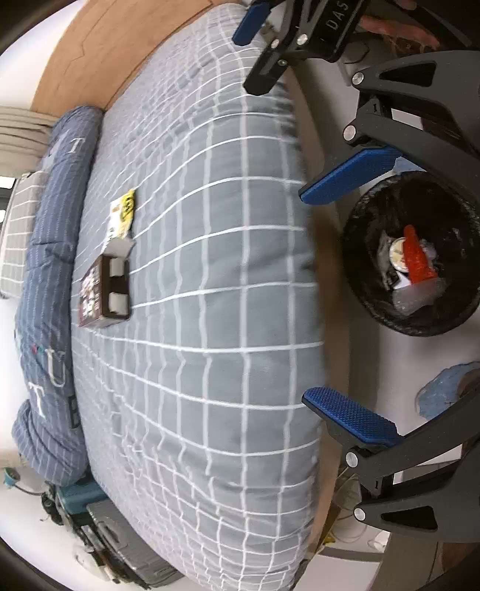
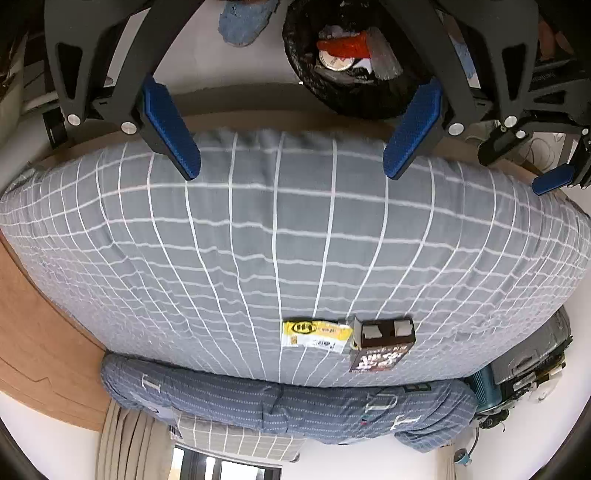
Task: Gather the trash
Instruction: 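Raise both grippers back toward the snack box and yellow packet on the bed, then grasp the brown snack box with the left gripper while the right grasps the yellow packet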
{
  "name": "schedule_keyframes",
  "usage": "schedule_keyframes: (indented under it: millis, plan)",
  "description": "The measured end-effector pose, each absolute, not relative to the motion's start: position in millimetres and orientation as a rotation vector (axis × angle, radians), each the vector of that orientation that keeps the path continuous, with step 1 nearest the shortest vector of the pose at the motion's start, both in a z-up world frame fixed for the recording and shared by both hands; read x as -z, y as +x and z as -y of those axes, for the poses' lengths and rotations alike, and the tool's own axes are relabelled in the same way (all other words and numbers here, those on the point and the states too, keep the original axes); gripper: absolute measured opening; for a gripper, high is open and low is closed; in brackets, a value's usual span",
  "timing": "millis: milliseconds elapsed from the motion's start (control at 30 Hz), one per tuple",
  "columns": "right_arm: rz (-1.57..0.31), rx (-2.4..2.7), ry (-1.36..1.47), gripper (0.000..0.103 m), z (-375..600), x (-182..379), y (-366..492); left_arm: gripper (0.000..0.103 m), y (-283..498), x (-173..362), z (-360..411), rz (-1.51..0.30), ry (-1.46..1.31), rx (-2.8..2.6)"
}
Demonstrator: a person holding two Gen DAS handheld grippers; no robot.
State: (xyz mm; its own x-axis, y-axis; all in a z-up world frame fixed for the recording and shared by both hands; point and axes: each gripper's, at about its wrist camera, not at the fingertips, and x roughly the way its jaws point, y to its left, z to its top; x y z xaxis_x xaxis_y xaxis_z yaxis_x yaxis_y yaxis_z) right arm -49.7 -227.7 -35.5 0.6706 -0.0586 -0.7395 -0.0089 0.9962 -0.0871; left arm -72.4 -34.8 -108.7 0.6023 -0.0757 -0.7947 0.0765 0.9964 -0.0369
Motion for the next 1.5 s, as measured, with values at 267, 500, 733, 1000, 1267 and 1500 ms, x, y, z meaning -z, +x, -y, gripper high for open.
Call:
schedule_keyframes:
  millis: [267, 500, 733, 1000, 1267, 1500]
  plan:
    - [-0.793, 0.041, -0.050, 0.095, 230, 25, -20, 0.097, -39, 92, 28, -0.872, -0.022, 0.064]
    - [-0.757, 0.043, -0.047, 0.095, 230, 15, 12, 0.097, -5, 78, 23, -0.833, -0.020, 0.050]
    - [-0.748, 0.044, -0.061, 0.095, 228, 13, 43, 0.097, 31, 71, 12, -0.818, -0.034, 0.023]
    - [-0.719, 0.070, -0.075, 0.095, 240, 6, 86, 0.097, 72, 69, 19, -0.808, -0.021, 0.040]
    - [-0.742, 0.094, -0.055, 0.095, 258, 11, 131, 0.097, 130, 72, 45, -0.816, -0.013, 0.071]
    - [-0.757, 0.095, -0.084, 0.095, 263, 20, 162, 0.097, 181, 79, 66, -0.842, 0.012, 0.083]
